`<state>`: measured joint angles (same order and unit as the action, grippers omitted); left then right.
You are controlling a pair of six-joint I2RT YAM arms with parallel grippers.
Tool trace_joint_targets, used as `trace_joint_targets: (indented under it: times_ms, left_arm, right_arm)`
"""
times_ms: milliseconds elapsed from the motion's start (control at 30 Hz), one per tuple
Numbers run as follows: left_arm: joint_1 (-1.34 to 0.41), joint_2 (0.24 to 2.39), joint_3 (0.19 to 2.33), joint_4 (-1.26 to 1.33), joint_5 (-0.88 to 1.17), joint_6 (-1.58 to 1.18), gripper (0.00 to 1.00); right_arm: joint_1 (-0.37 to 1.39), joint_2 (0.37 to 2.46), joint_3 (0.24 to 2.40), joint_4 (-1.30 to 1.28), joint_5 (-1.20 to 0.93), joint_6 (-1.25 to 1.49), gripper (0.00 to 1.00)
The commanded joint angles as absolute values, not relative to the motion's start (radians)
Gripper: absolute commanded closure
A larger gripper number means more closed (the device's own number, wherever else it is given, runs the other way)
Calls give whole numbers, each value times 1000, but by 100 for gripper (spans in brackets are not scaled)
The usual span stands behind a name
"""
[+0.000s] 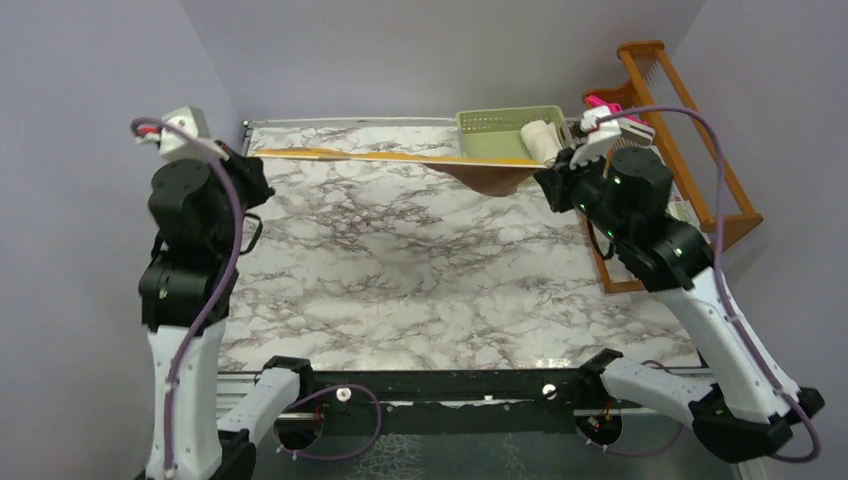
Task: Roll the towels
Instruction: Flatten out the towel at the center of the board.
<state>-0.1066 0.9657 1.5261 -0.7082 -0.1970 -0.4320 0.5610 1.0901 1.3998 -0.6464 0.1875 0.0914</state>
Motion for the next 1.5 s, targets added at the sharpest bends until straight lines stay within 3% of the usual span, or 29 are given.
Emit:
trace_joint_targets:
  times_ms: [0,200,367,667,800,1033,1333,1467]
  left_arm:
    - [-103,803,1533,-928,-297,-468,100]
    - [-104,695,1496,-1037,-315,-462,100]
    - [-104,764,1331,-953,-204,-406,100]
    - [-101,1148,1019,-555,-174,-345,100]
    - [-75,1439,1102,-449,-188,-310,100]
    - [18,1818,1329,-347,-101,-248,100]
    - [73,2051,1580,-402,84,-193,100]
    - [76,1999,1526,-396,105,-201,100]
  right_arm:
    - [557,915,1302,-689,34,117,99]
    - [557,837,1253,-722,-20,147,99]
    - [556,875,1175,-659,8,138,99]
    - [536,1333,1018,-374,65,180,99]
    - [456,1613,1084,-273,7,202,99]
    - [412,1986,1406,-313,78,110,99]
    - [332,2100,1550,-329,108,33,99]
    - [325,2047,1521,-335,125,15,99]
